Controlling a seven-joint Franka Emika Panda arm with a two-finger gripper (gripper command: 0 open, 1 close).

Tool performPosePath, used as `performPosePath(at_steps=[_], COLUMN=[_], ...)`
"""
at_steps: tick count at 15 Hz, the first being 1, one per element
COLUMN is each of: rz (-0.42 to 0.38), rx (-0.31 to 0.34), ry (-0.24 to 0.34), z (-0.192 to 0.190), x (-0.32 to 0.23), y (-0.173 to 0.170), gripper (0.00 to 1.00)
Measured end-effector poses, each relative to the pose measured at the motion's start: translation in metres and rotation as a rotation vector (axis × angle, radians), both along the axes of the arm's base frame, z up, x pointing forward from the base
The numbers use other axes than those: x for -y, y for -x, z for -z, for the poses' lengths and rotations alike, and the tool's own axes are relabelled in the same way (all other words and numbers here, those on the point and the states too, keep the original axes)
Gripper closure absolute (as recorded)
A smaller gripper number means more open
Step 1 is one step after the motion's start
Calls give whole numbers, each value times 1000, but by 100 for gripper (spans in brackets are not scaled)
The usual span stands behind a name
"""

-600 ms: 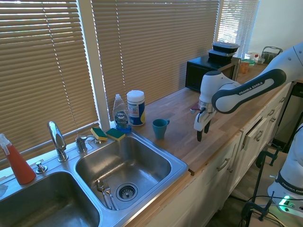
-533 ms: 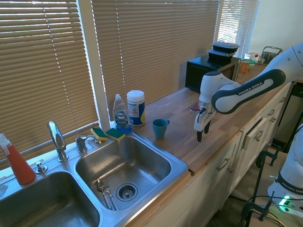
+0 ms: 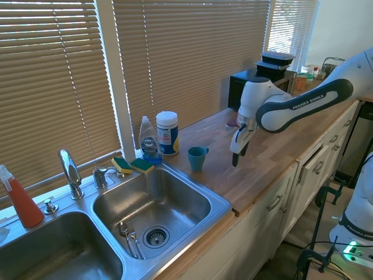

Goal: Put the mug in the sink

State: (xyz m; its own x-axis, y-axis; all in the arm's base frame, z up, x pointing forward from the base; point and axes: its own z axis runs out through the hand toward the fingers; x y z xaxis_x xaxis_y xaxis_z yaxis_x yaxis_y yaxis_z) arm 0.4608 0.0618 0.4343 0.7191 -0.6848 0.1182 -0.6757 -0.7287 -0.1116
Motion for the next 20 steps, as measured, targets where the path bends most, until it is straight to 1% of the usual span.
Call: performPosePath(at_steps=[2, 4, 6, 9, 10, 12, 15, 16, 20], rz=[-17, -13, -3, 35, 50, 73, 98, 105, 114], rx=[36, 73, 104, 124, 127, 112, 71, 60, 15], ry=[-8, -20, -27, -20, -18, -17, -13, -10, 4], z=[-16, -27, -28, -20, -15, 2, 33, 39, 58], x=[-18, -29, -35, -40, -40, -42, -48, -48, -50], y=[-19, -42, -66, -107, -120, -145, -169, -174, -183], gripper=[0, 0, 0, 0, 0, 0, 0, 100, 100])
